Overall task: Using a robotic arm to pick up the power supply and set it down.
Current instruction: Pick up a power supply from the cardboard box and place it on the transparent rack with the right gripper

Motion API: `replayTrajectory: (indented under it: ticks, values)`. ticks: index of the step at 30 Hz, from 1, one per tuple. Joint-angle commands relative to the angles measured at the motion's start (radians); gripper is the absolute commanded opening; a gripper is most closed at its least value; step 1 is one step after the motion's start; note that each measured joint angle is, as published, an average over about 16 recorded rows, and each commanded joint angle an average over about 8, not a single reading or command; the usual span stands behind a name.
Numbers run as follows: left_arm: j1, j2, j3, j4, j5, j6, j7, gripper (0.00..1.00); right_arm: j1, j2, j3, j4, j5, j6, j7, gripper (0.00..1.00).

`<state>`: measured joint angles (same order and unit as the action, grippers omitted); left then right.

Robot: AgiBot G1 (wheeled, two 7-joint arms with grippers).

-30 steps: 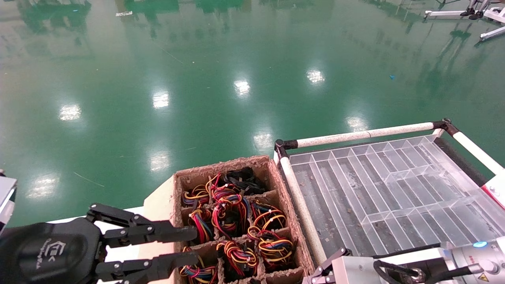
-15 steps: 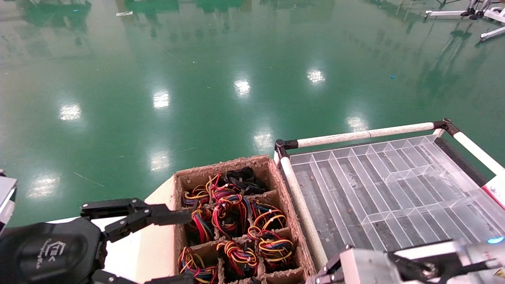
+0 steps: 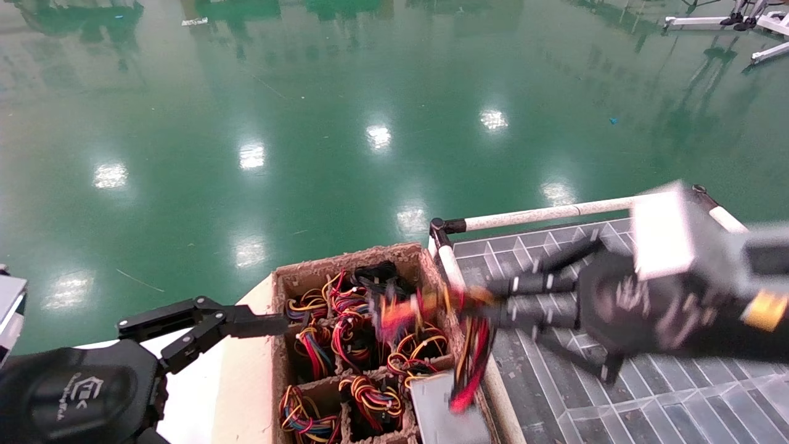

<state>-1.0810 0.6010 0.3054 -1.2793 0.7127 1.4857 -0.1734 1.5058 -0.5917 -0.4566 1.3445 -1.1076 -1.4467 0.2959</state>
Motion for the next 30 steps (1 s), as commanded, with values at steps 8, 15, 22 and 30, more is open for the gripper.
replayTrajectory:
  ticks: [8,15,22,30]
  values:
    - [0.0,0.0,0.0,0.0,0.0,0.0,0.0,1.0,0.113,-0.022,0.027,-0.029,-0.024,0.056,0.048,0.0]
    - [0.0,0.0,0.001,0.0,0.0,0.0,0.0,1.0,0.223,-0.069,-0.002,-0.1,-0.123,0.061,0.052,0.0]
    - [0.0,0.0,0.001,0.0,-0.001,0.0,0.0,1.0,0.307,-0.137,-0.045,-0.217,-0.228,0.063,0.004,0.0]
    - [0.0,-0.001,0.001,0.0,-0.001,-0.001,0.001,1.0,0.354,-0.217,-0.083,-0.394,-0.324,0.105,-0.121,0.0]
